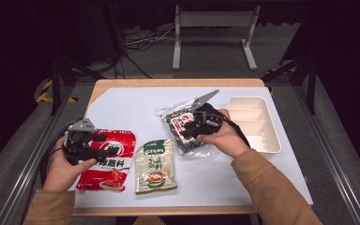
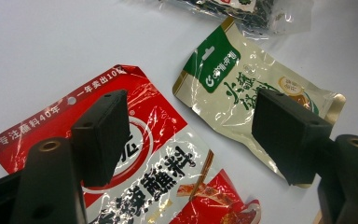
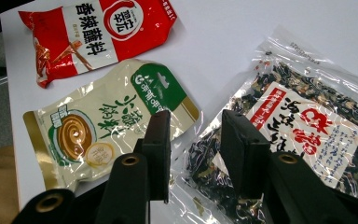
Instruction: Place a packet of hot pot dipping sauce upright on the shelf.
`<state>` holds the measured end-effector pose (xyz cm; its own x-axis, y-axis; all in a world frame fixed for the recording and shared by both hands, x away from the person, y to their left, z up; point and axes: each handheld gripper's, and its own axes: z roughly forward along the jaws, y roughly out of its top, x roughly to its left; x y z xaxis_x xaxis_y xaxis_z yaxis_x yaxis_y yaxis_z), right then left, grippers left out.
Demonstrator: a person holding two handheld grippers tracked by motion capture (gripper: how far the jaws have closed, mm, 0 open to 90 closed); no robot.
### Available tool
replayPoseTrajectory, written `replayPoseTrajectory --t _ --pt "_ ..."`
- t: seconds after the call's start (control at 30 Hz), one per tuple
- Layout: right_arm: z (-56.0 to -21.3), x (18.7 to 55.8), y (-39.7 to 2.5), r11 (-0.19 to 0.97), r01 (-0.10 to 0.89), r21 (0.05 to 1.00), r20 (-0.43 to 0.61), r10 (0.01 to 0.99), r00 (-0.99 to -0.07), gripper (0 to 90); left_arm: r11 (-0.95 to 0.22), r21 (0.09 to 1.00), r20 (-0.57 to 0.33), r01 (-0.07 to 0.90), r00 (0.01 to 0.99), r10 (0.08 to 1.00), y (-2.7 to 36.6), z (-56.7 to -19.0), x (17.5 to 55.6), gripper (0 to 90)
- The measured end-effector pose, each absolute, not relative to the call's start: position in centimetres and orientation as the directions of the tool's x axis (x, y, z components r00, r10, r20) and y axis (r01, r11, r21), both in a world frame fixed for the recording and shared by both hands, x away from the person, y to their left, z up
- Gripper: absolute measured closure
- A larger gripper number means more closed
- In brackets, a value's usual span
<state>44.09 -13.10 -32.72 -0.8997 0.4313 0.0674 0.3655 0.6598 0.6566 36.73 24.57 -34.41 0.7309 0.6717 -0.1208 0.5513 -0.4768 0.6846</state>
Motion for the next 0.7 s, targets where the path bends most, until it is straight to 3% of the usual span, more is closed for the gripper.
replayPoseTrajectory --t 0.37,0.7 --pt "-33.7 45.9 -10.6 0.664 0.379 0.645 0.106 0.413 -0.904 63.4 -0.481 0.686 -0.115 0.546 0.734 0.670 24.5 -34.4 36.7 27.8" --pt "-35.5 47.2 -8.7 0.708 0.354 0.611 0.110 0.367 -0.924 57.6 -0.484 0.680 -0.111 0.551 0.730 0.674 24.6 -34.7 36.2 27.8"
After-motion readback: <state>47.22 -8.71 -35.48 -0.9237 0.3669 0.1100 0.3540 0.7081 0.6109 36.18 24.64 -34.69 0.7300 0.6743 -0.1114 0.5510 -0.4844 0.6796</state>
